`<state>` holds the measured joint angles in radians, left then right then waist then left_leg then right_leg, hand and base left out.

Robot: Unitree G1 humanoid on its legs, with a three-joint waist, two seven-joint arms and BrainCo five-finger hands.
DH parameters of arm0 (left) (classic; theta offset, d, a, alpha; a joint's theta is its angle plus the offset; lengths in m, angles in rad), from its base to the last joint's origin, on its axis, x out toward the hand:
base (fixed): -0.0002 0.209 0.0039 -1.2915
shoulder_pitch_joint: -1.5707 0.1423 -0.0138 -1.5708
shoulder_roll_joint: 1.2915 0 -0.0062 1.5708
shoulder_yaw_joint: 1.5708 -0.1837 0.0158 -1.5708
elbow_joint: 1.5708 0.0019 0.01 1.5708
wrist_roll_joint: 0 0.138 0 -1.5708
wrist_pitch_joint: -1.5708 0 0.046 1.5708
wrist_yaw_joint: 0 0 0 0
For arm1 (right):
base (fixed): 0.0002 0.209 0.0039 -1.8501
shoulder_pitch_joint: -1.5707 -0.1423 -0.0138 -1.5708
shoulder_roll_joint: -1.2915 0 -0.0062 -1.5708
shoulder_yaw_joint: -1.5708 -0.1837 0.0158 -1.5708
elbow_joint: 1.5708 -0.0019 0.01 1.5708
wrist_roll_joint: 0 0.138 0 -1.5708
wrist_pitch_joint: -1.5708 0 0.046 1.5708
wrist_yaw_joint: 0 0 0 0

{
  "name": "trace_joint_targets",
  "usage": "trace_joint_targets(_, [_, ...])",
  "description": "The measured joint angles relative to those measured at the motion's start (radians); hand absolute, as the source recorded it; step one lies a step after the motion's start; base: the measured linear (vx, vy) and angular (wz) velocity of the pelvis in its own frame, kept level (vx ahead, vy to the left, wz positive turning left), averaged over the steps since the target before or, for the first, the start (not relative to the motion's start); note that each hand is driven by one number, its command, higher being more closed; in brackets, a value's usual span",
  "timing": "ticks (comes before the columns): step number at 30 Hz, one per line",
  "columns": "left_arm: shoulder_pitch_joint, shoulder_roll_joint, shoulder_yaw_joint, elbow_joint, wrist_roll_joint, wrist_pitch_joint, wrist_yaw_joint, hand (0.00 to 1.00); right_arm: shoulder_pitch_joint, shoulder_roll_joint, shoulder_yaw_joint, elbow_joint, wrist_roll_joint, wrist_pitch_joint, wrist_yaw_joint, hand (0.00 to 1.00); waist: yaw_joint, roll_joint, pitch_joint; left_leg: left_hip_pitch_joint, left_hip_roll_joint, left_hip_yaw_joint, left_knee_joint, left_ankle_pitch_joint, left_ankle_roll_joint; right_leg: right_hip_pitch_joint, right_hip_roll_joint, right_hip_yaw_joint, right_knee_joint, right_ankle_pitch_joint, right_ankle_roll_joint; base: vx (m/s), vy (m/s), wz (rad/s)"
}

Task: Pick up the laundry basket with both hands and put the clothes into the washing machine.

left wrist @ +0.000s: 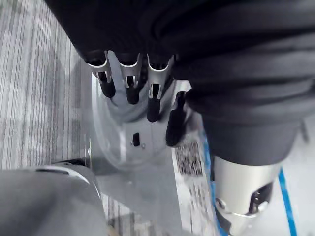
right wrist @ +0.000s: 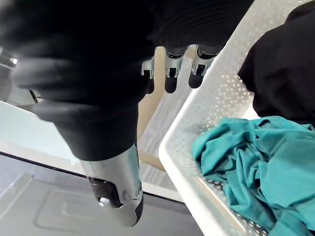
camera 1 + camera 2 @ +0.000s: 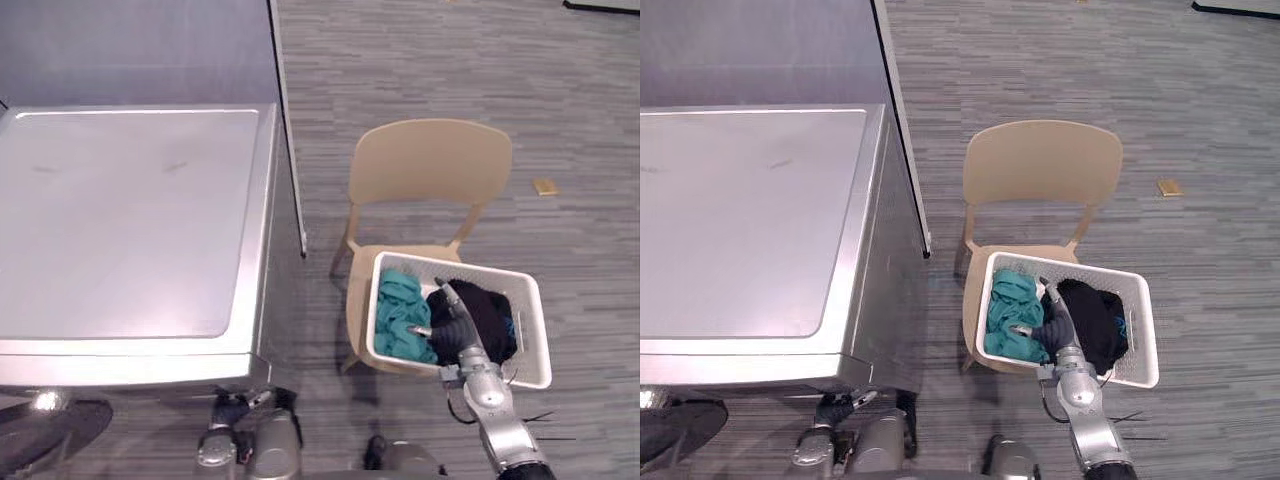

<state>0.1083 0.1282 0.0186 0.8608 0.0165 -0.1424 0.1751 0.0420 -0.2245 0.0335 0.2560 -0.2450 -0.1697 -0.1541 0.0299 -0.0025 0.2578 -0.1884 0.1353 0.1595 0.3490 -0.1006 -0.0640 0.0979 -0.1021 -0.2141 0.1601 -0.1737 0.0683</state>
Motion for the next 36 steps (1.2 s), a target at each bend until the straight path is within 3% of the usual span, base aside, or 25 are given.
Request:
trace_joint_targets(2, [0.001, 0.015, -0.008, 0.016, 0.004, 0.000, 0.000, 0.00, -0.034, -0.001, -0.006, 0.067, -0.031, 0.010, -0.016, 0.00, 0.014, 0.000, 0.000, 0.020, -0.011, 0.009, -0.013, 0.000, 0.004, 0.012, -0.010, 0.009, -0.017, 0.009, 0.012, 0.04, 0.081, -0.08])
trace_joint_targets(7, [0.024, 0.018, -0.008, 0.031, 0.016, 0.000, 0.000, 0.00, -0.163, -0.019, -0.005, 0.267, -0.138, 0.062, -0.064, 0.00, 0.015, 0.013, 0.011, 0.023, -0.012, 0.027, -0.054, 0.017, 0.023, -0.014, -0.015, 0.038, -0.032, 0.037, 0.018, -0.05, 0.040, -0.16])
trace_joint_targets(9, [0.015, 0.006, -0.008, 0.034, 0.016, -0.001, 0.001, 0.00, -0.276, -0.071, -0.005, 0.376, -0.166, 0.086, -0.088, 0.00, 0.011, 0.046, 0.057, -0.028, -0.006, 0.041, -0.047, 0.030, 0.035, -0.071, -0.014, 0.062, -0.020, 0.055, 0.023, -0.14, 0.065, -0.26])
trace_joint_targets(12, [-0.037, 0.002, -0.008, 0.034, 0.011, -0.002, 0.006, 0.00, -0.411, -0.131, -0.003, 0.474, -0.169, 0.114, -0.106, 0.00, 0.013, 0.073, 0.145, -0.105, 0.006, 0.053, -0.027, 0.035, 0.041, -0.155, -0.003, 0.087, -0.003, 0.072, 0.024, -0.20, 0.076, -0.23])
trace_joint_targets(21, [-0.144, 0.003, -0.014, 0.075, -0.060, -0.041, 0.034, 0.00, -0.756, -0.262, 0.134, 0.756, -0.198, 0.136, -0.107, 0.00, 0.044, 0.080, 0.187, -0.311, 0.035, 0.113, 0.049, 0.038, 0.061, -0.385, 0.005, 0.167, 0.023, 0.113, 0.037, -0.09, 0.057, -0.29])
trace_joint_targets(25, [-0.218, -0.006, -0.015, 0.089, -0.118, -0.060, 0.049, 0.00, -0.872, -0.278, 0.206, 0.821, -0.197, 0.136, -0.105, 0.00, 0.072, 0.086, 0.213, -0.355, 0.035, 0.115, 0.035, 0.060, 0.090, -0.423, 0.011, 0.174, -0.011, 0.143, 0.036, -0.01, 0.005, -0.08])
trace_joint_targets(28, [-0.249, -0.012, -0.016, 0.102, -0.131, -0.064, 0.049, 0.00, -0.895, -0.281, 0.223, 0.833, -0.197, 0.137, -0.105, 0.00, 0.094, 0.086, 0.214, -0.361, 0.023, 0.111, 0.005, 0.080, 0.093, -0.435, 0.008, 0.165, -0.019, 0.149, 0.030, 0.01, -0.017, 0.07])
trace_joint_targets(32, [-0.280, -0.030, -0.023, 0.104, -0.143, -0.068, 0.057, 0.00, -0.954, -0.278, 0.243, 0.891, -0.129, 0.139, -0.099, 0.00, 0.098, 0.087, 0.215, -0.361, 0.001, 0.072, -0.057, 0.125, 0.092, -0.434, 0.005, 0.131, -0.022, 0.149, 0.028, 0.03, -0.034, 0.30])
trace_joint_targets(33, [-0.285, -0.033, -0.027, 0.104, -0.143, -0.068, 0.061, 0.00, -0.964, -0.278, 0.245, 0.901, -0.116, 0.140, -0.095, 1.00, 0.100, 0.087, 0.215, -0.361, 0.000, 0.065, -0.066, 0.132, 0.089, -0.435, 0.006, 0.128, -0.022, 0.148, 0.026, 0.01, -0.043, 0.24])
trace_joint_targets(36, [-0.298, -0.048, -0.027, 0.108, -0.143, -0.072, 0.066, 0.00, -0.974, -0.277, 0.284, 0.911, -0.108, 0.143, -0.066, 1.00, 0.122, 0.087, 0.215, -0.347, -0.005, 0.060, -0.098, 0.153, 0.082, -0.434, 0.011, 0.127, -0.021, 0.146, 0.018, -0.01, -0.016, 0.06])
